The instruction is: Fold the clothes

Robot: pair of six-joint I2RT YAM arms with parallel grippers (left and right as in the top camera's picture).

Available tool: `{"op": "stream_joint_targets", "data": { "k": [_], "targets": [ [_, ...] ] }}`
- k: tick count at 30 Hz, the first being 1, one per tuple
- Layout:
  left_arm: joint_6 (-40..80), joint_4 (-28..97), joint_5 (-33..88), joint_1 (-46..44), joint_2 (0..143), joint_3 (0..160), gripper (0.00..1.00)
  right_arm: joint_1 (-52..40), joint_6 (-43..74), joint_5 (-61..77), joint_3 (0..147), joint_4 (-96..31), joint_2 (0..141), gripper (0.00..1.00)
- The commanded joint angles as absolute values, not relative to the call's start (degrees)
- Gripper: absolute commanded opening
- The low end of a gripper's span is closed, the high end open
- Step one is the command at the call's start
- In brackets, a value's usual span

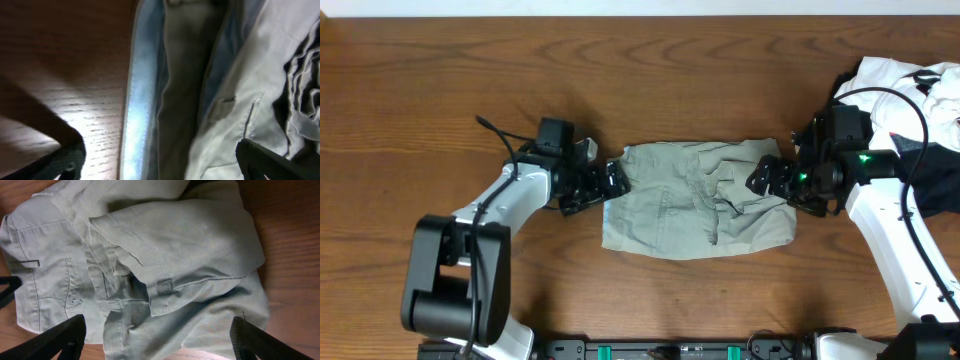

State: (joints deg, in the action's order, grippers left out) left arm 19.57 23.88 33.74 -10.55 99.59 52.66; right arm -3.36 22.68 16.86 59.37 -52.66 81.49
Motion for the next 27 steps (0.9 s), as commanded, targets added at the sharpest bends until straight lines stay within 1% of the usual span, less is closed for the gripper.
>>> {"op": "stream_joint_targets", "data": {
  "k": [1, 8, 14, 15, 18, 22, 26, 27],
  "targets": [
    [17.76, 24.10, 35.20, -10.35, 102.43, 52.93, 0.98, -3.11, 21.56, 16.49, 59.13, -52.75, 81.67, 0.90],
    [16.29, 23.92, 40.82, -10.37, 106.17, 52.93, 0.98, -3.11, 21.58, 16.49, 59.13, -52.66, 81.67, 0.90],
    [16.29, 23.88, 42.94, -10.87, 108.92, 52.73, 1.00, -3.11, 21.58, 16.51, 59.13, -52.66, 81.67, 0.90],
    [16.29, 23.86, 42.96, -11.16, 109.45, 52.73, 0.96, -3.11, 21.58, 16.49, 59.13, -52.56, 81.67, 0.91],
    [16.32, 23.24, 42.96, -12.05, 111.11, 52.73, 0.77, -3.11, 21.58, 16.51, 59.13, -52.49, 81.67, 0.92],
    [16.32, 22.74, 43.09, -12.73, 112.03, 52.73, 0.43, -3.11, 21.54, 16.49, 59.13, -52.73, 81.67, 0.92],
    [16.32, 22.57, 43.09, -12.56, 112.03, 52.73, 0.06, -3.11, 21.56, 16.51, 59.13, -52.73, 81.67, 0.92],
    [16.32, 22.59, 43.09, -12.51, 112.03, 52.73, 0.06, -3.11, 21.54, 16.51, 59.13, -52.73, 81.67, 0.92]
  ]
}}
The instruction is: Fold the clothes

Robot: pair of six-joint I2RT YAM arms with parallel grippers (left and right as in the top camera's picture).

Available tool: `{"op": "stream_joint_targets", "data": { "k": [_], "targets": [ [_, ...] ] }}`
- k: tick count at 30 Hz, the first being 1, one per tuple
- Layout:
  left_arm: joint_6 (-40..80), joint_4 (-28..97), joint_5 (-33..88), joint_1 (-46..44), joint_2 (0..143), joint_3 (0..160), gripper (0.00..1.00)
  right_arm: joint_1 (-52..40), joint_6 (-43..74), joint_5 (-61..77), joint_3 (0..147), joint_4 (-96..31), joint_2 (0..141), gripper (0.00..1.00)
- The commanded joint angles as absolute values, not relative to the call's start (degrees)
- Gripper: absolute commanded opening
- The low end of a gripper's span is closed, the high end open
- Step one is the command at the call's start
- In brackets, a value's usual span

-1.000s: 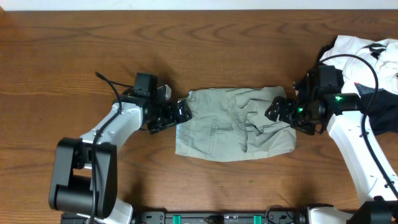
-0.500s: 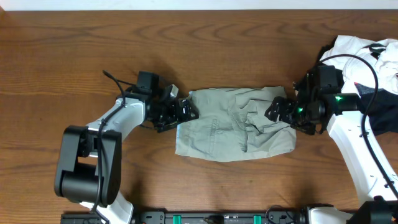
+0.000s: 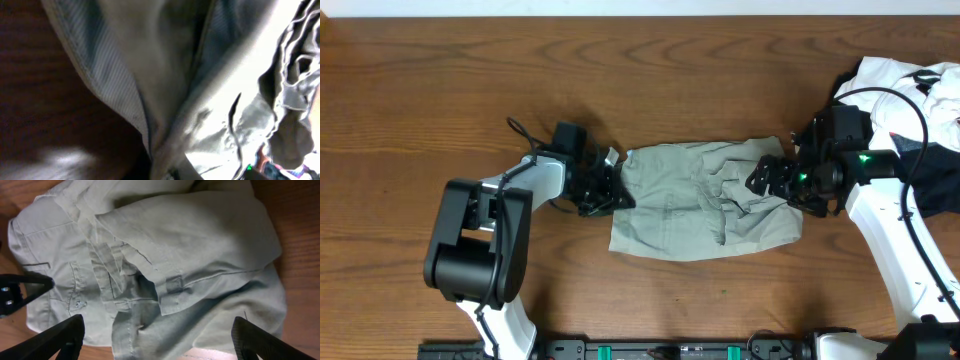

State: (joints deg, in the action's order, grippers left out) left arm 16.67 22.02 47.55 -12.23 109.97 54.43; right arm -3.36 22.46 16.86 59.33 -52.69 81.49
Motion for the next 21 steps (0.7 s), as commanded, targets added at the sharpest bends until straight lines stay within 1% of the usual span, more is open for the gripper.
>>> {"op": "stream_joint_targets", "data": {
  "k": [1, 6, 12, 14, 18, 21],
  "targets": [
    [16.32, 22.63, 43.09, -12.47, 112.01, 52.73, 0.06, -3.11, 21.54, 16.49, 59.13, -52.75, 81.67, 0.92],
    [16.23, 23.94, 42.83, -10.48, 111.70, 53.17, 0.06, -3.11, 20.93, 16.47, 59.13, -53.17, 81.67, 0.94],
    [14.26, 28.99, 42.44, -5.80, 109.97, 55.18, 0.06, -3.22, 20.49, 16.25, 59.11, -52.18, 81.73, 0.94],
    [14.11, 30.63, 42.46, -4.45, 108.20, 55.81, 0.06, -3.49, 20.53, 15.11, 59.11, -51.57, 81.89, 0.89],
    [13.47, 32.58, 42.44, -3.81, 103.92, 56.18, 0.06, -3.97, 20.78, 13.43, 59.09, -50.70, 83.20, 0.69],
    [13.54, 33.28, 42.44, -3.81, 100.25, 56.18, 0.06, -4.80, 20.78, 13.50, 59.09, -50.02, 85.43, 0.56]
  ]
}}
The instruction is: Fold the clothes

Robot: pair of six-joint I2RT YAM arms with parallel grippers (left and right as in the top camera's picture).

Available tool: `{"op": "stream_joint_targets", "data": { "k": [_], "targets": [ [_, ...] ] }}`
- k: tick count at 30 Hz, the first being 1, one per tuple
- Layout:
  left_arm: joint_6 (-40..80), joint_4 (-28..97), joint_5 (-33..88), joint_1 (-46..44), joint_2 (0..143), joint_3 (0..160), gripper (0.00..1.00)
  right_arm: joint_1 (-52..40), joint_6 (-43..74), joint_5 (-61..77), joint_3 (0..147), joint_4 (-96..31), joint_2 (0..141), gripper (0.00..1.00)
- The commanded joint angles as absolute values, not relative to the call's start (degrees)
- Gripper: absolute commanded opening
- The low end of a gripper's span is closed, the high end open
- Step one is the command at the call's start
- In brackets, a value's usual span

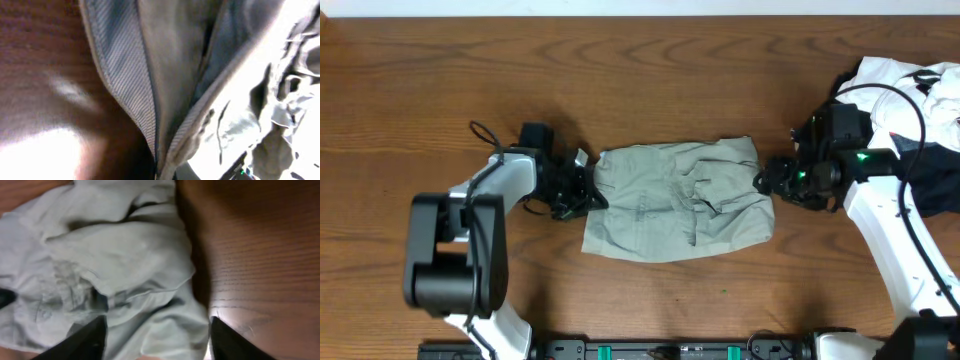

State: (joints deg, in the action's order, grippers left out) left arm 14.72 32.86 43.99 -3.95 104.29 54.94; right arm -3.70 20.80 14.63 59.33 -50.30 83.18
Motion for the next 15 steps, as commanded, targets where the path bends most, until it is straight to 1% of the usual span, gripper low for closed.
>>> {"op": "stream_joint_targets", "data": {
  "k": [1, 3, 4, 9, 15],
  "targets": [
    [13.54, 33.69, 42.44, -3.81, 99.00, 56.18, 0.06, -5.32, 20.80, 13.50, 59.09, -49.80, 86.39, 0.50],
    [13.56, 34.54, 42.44, -3.81, 96.73, 56.18, 0.06, -6.57, 21.39, 13.50, 59.07, -49.43, 88.29, 0.42],
    [13.63, 35.05, 42.46, -3.81, 95.68, 56.18, 0.06, -7.25, 21.54, 13.50, 59.07, -49.12, 89.19, 0.41],
    [14.26, 37.52, 42.46, -3.81, 90.26, 56.18, 0.06, -11.62, 23.64, 13.47, 59.07, -45.89, 94.13, 0.43],
    [19.20, 38.63, 42.76, -4.49, 86.39, 56.18, 0.06, -15.51, 26.20, 13.52, 59.07, -42.06, 100.44, 0.44]
  ]
}}
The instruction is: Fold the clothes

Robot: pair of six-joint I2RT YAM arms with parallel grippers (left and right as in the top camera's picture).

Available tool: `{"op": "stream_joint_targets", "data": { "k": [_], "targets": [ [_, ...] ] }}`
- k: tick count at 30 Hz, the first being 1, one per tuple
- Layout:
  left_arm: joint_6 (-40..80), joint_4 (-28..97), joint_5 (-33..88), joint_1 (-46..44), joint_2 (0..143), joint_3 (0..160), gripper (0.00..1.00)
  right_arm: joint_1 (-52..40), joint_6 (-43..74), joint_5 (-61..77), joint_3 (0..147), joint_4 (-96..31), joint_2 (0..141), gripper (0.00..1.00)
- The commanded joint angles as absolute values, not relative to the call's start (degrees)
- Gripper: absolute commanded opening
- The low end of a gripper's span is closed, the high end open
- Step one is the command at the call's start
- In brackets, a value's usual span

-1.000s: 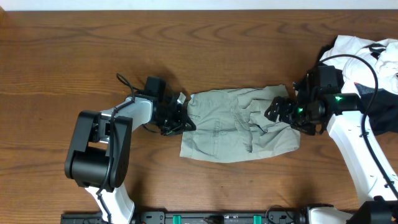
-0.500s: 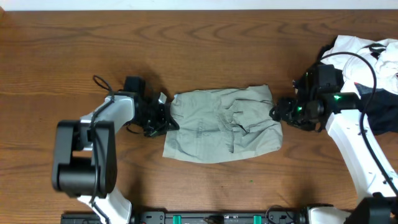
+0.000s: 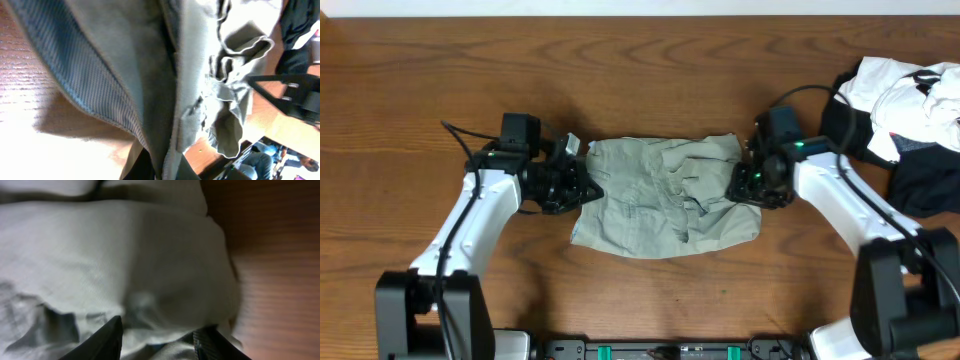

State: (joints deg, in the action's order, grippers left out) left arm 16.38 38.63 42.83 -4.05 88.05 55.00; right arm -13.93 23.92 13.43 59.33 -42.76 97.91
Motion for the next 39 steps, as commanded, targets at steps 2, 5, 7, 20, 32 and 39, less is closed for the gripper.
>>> {"op": "stream_joint_targets", "data": {
  "k": [2, 5, 7, 20, 32, 39],
  "targets": [
    [21.45, 38.28, 42.96, -5.21, 86.35, 56.18, 0.06, -16.64, 26.39, 13.56, 59.07, -41.01, 102.37, 0.44],
    [23.94, 36.51, 43.09, -6.70, 86.37, 56.18, 0.06, -18.44, 27.49, 13.82, 59.09, -39.83, 105.06, 0.44],
    [27.64, 33.91, 43.09, -7.92, 86.37, 56.18, 0.06, -19.66, 28.34, 13.98, 59.07, -39.42, 106.41, 0.44],
    [49.21, 12.69, 44.40, -16.97, 86.37, 56.18, 0.06, -27.11, 32.80, 13.93, 59.09, -36.80, 107.33, 0.49],
    [49.87, 5.89, 42.61, -23.35, 86.37, 56.18, 0.06, -30.04, 35.24, 13.96, 59.07, -36.16, 107.48, 0.52],
    [49.82, 5.98, 37.17, -27.24, 86.52, 56.16, 0.06, -30.44, 36.05, 14.41, 59.07, -35.75, 107.48, 0.56]
  ]
}}
